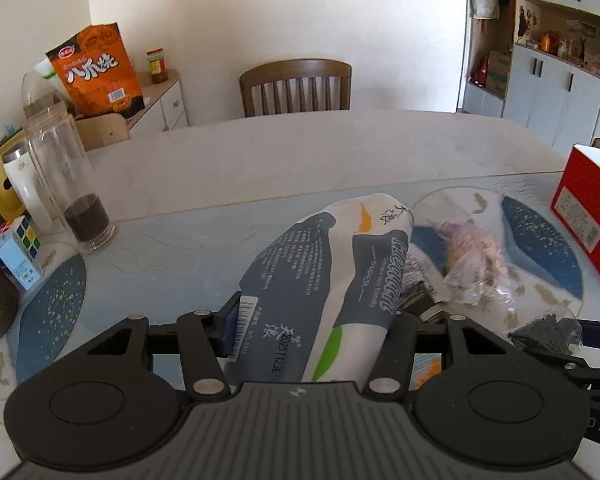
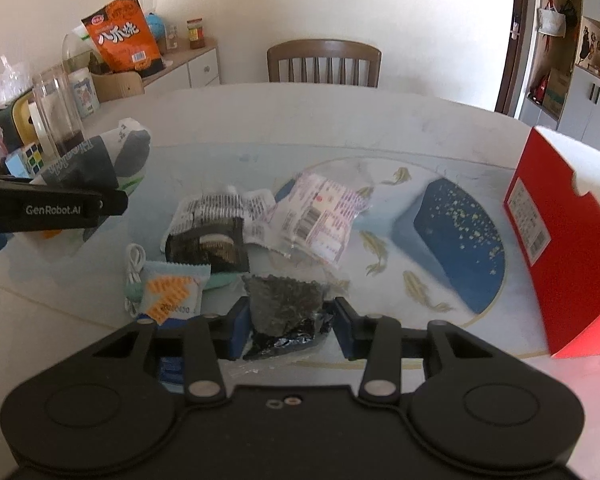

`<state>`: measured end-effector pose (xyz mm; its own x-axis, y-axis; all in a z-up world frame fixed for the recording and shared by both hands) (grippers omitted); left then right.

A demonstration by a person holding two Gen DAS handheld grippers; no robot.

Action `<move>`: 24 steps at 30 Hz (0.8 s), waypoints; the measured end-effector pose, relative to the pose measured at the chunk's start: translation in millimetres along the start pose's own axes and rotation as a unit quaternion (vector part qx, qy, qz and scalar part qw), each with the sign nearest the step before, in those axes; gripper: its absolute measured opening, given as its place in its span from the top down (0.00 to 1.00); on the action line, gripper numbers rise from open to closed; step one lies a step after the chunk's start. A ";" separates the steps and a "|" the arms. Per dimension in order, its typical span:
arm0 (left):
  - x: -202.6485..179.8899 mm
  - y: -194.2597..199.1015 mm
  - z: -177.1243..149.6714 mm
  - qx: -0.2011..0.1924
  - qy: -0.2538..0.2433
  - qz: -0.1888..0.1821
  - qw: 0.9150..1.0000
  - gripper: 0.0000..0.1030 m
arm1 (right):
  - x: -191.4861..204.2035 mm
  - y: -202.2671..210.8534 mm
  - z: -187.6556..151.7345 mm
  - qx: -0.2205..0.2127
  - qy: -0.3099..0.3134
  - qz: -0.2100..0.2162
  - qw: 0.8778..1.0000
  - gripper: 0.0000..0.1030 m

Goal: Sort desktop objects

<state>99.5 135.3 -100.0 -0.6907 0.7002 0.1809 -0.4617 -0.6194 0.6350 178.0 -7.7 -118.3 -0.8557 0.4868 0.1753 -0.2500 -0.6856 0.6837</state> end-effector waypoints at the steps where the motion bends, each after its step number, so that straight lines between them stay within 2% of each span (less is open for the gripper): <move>1: -1.7 2.9 2.0 -0.002 0.000 -0.002 1.000 0.48 | -0.4 3.1 1.6 -0.003 -0.001 0.001 1.000 0.59; 11: -26.7 27.0 18.9 -0.017 -0.015 -0.023 0.999 0.48 | -12.7 34.2 15.7 -0.026 -0.010 -0.003 1.000 0.59; 24: -89.9 58.8 44.0 -0.042 -0.049 -0.068 0.996 0.48 | -50.6 76.4 26.0 -0.040 -0.023 -0.031 0.998 0.59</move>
<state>159.0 51.6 -45.8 -0.5630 0.8081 0.1732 -0.5952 -0.5418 0.5935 214.0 -70.6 -56.6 -0.8168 0.5518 0.1680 -0.3379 -0.6938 0.6360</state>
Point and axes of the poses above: each gripper's, at about its wrist camera, not at the fingertips, and y roughly against the way its jaws point, x to its left, z to its top, the point moved 8 cm from there along -y, roughly the way its jaws point, and after that the axes turned 11 degrees about z, right-handed, at the moved point
